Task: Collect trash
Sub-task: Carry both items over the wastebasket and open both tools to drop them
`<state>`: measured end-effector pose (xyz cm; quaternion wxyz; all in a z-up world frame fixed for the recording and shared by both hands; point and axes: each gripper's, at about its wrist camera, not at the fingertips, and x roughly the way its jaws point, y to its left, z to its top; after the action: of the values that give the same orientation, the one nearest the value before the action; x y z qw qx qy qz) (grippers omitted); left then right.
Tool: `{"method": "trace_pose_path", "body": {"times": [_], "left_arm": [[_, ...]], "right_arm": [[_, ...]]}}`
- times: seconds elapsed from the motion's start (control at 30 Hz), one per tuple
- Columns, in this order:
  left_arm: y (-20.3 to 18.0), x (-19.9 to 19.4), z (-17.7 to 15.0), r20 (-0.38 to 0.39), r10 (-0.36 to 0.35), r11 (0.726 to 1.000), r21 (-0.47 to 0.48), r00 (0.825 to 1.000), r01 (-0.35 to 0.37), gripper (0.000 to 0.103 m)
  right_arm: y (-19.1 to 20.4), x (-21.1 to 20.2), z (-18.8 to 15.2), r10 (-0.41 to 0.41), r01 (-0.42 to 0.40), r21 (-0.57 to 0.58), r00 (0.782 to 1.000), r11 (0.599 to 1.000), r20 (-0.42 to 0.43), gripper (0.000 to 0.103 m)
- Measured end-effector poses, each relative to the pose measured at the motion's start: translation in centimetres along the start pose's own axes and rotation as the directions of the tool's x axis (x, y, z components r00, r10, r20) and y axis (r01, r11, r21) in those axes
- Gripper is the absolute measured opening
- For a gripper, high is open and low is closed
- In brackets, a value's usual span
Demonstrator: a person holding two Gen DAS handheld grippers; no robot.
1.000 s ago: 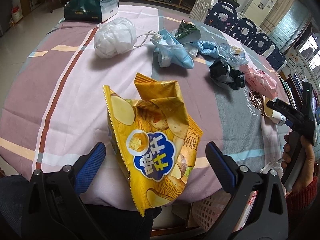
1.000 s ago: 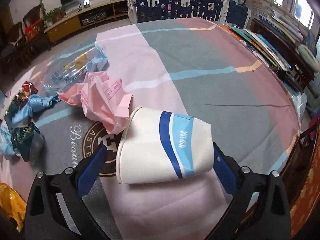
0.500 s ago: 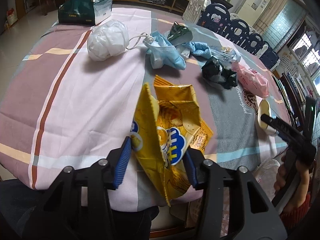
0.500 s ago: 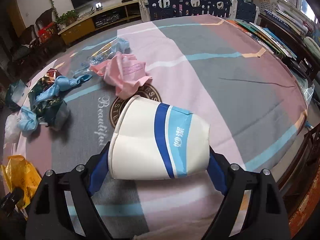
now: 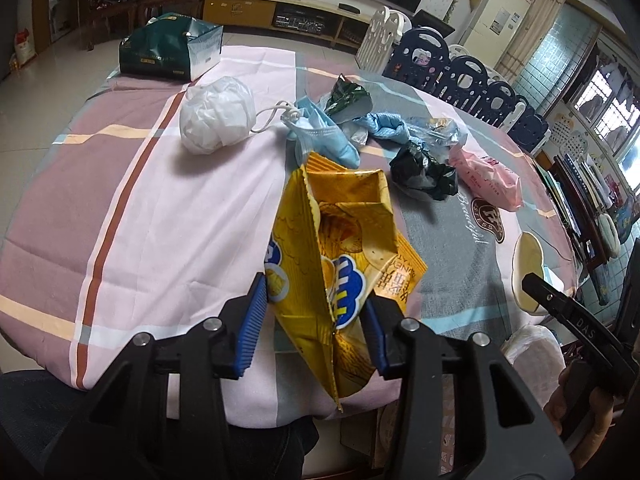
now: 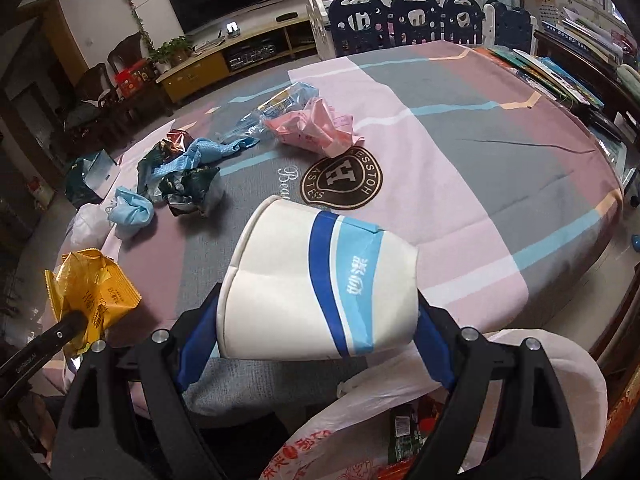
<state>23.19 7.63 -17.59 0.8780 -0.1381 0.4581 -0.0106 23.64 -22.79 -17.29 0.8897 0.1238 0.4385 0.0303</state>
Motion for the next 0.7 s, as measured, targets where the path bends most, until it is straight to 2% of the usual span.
{"method": "trace_pose_path", "body": {"times": [0.33, 0.5, 0.7], "left_arm": [[0.0, 0.0, -0.1, -0.001, 0.009, 1.000, 0.000, 1.000, -0.009, 0.045], [0.2, 0.1, -0.1, -0.002, 0.013, 1.000, -0.003, 1.000, -0.013, 0.045], [0.0, -0.1, -0.2, -0.002, 0.004, 1.000, 0.010, 1.000, -0.003, 0.045]], "right_arm": [[0.3, -2.9, -0.3, 0.004, -0.003, -0.033, 0.999, 0.999, 0.033, 0.084], [-1.1, -7.1, -0.5, 0.020, -0.018, -0.032, 0.996, 0.999, 0.090, 0.084], [-4.1, -12.3, -2.7, -0.019, 0.027, -0.066, 0.991, 0.997, 0.129, 0.084]]}}
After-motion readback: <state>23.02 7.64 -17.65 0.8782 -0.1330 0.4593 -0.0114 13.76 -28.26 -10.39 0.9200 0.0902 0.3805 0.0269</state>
